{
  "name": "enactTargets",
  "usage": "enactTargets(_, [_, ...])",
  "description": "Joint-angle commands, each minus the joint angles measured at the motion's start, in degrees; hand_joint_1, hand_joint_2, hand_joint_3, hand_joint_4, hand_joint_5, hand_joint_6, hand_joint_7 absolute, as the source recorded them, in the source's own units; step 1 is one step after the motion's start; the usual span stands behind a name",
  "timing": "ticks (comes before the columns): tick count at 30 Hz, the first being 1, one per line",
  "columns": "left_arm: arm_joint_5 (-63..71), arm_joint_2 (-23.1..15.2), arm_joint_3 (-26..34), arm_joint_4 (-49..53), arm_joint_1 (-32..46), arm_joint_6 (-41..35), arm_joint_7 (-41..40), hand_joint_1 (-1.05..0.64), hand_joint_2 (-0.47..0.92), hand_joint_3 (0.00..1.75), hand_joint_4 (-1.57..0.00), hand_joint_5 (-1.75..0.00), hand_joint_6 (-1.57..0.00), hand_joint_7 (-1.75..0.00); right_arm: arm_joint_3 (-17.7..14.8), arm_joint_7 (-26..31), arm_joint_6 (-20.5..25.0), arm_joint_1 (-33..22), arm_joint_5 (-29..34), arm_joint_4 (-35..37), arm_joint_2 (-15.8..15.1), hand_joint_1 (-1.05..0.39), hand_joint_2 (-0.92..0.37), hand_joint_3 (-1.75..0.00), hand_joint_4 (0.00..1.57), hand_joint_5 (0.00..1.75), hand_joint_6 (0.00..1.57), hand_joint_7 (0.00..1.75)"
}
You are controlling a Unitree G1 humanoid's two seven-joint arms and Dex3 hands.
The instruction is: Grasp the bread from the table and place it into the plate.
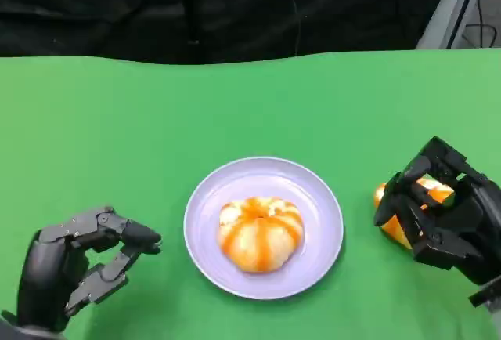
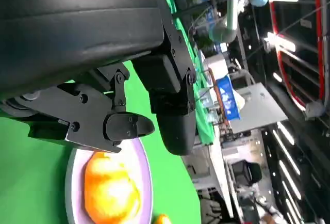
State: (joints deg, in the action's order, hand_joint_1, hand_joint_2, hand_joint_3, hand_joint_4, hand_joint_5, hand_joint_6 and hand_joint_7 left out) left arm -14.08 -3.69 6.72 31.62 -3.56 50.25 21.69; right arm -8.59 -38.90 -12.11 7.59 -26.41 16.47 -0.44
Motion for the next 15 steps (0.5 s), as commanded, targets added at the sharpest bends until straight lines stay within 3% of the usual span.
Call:
enactTargets(1, [-2.4, -1.1, -0.4, -4.0, 2.0, -2.8, 2.5, -0.09, 0.92, 0.45, -0.76, -1.47, -0.86, -1.17, -0.6, 0.4, 0.0, 0.3, -0.5, -0.3, -0.6, 0.1, -0.61, -1.24, 0.49, 1.75, 0.34, 1.67])
enactTargets(6, [-2.3, -1.4, -0.6, -7.5, 3.8, -4.0, 3.5, -0.09, 0.92, 0.48, -0.79, -1.52, -0.82, -1.29, -0.6, 0.1, -0.1, 0.2, -0.5, -0.2, -0.8, 0.08, -0.59, -1.25, 0.49, 1.75, 0.33, 1.68])
enactTargets(15, [-1.8, -1.5, -0.7, -10.5, 5.1, -5.7, 3.8, -0.07, 0.92, 0.5, -0.83, -1.54, -0.82, -1.34, -0.6, 0.3, 0.7, 0.1, -1.0, -0.9, -0.7, 0.11, -0.61, -1.25, 0.5, 1.75, 0.33, 1.67])
